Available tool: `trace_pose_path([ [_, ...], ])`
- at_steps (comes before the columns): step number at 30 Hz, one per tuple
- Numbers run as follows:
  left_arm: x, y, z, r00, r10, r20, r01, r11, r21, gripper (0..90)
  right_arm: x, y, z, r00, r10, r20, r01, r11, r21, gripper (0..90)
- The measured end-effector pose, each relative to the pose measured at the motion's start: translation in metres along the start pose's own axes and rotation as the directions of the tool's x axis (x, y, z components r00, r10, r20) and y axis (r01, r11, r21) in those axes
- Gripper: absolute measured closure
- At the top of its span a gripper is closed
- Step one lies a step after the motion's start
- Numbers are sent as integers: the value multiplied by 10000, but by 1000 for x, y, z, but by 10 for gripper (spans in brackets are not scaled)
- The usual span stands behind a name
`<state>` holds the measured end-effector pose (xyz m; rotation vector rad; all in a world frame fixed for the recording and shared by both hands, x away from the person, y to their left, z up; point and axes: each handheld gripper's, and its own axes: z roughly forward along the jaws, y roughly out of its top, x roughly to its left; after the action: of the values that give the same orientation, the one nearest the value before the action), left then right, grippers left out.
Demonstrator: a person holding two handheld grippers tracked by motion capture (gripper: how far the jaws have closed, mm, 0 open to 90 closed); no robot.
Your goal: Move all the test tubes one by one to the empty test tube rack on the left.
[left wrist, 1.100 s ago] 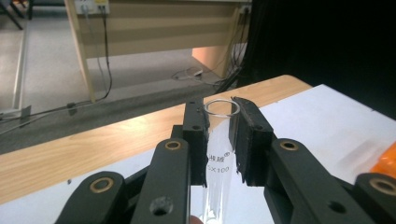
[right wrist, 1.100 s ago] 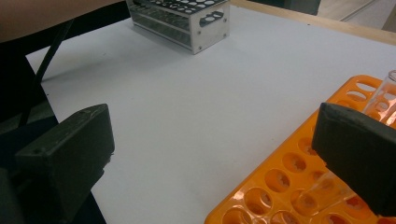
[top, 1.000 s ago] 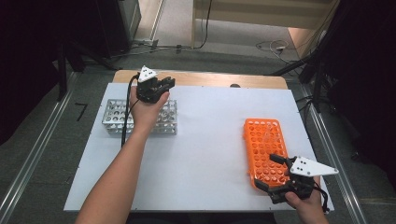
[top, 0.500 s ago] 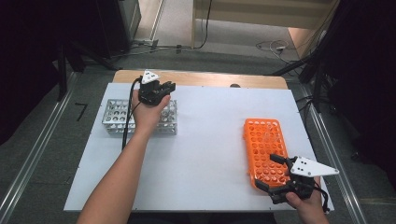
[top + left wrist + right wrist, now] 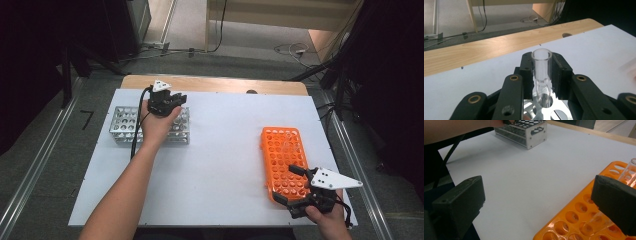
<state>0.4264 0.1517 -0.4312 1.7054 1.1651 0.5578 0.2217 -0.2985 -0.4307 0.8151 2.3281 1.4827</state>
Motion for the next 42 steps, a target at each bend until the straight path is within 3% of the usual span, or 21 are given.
trace_pose_path([
  [13,-6,-2,5,9984,572,22,-572,9969,545,751,0,0,0,10000,-22,44,22,10000,3,0],
  [21,-6,0,7,9978,644,187,-657,9947,794,715,0,0,1,10000,-12,44,12,10000,16,0],
  [23,-4,0,7,9986,457,274,-477,9959,766,707,0,0,1,10000,-15,45,15,10000,11,0],
  [26,-1,1,4,9995,183,255,-201,9972,718,640,0,0,0,10000,-3,51,3,10000,-5,0],
  [29,0,2,-1,9998,-123,185,114,9987,503,495,-1,0,0,10000,-31,55,32,10000,-30,0],
  [32,0,3,-9,9988,-266,414,257,9994,220,386,-2,1,-1,10000,-15,66,16,10000,-14,0],
  [36,-3,1,-21,9962,-367,796,376,9992,-99,271,-3,2,-2,9999,-27,133,28,10000,-55,0],
  [42,-12,-8,-42,9941,-358,1025,383,9990,-220,87,-6,3,-6,9994,14,333,-8,9998,-182,0],
])
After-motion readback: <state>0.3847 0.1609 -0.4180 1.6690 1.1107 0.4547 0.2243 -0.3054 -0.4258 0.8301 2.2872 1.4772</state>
